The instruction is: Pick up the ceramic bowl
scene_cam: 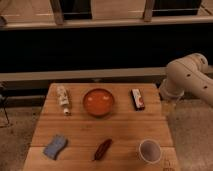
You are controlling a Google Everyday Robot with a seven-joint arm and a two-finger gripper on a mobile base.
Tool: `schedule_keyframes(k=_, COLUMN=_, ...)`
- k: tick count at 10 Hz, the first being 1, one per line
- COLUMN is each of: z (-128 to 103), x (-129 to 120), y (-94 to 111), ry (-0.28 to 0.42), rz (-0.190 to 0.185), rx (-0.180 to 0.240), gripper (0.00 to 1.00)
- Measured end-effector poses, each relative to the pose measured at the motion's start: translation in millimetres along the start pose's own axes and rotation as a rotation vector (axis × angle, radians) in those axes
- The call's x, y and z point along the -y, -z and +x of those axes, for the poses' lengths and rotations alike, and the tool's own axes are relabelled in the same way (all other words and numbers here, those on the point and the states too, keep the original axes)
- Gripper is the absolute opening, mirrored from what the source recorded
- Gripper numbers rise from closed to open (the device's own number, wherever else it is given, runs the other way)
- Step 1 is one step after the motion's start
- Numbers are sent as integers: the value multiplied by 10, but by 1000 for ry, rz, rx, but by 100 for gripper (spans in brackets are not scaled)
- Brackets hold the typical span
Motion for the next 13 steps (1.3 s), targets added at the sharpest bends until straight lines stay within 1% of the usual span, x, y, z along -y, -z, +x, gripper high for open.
schedule_keyframes(k=1, z=0, x=11, y=-1, ry=1, rz=4, rx=-1, gripper=80)
schedule_keyframes(k=2, z=-58, x=104, y=-26, ry=18, rz=23, rx=-3, gripper=80)
schedule_keyframes(k=4, z=-182, x=268, y=-56, ry=40, rz=44, rx=0, gripper=80)
schedule_keyframes(k=5, z=-202, x=324, y=-68, ry=45, rz=51, rx=-2, gripper=80)
schedule_keyframes(k=7, z=-245, x=327, y=-80, ry=75, rz=66, rx=-4, gripper=80)
schedule_keyframes(k=8, z=-316, x=368, y=-86, ry=101, rz=74, rx=-4, gripper=80)
schedule_keyframes(k=10, z=-489, x=561, y=-105, ry=159, rz=93, rx=-3, gripper=80)
schedule_keyframes(k=13, z=-553, x=642, y=-121, ry=221, rz=112, rx=-5, gripper=80)
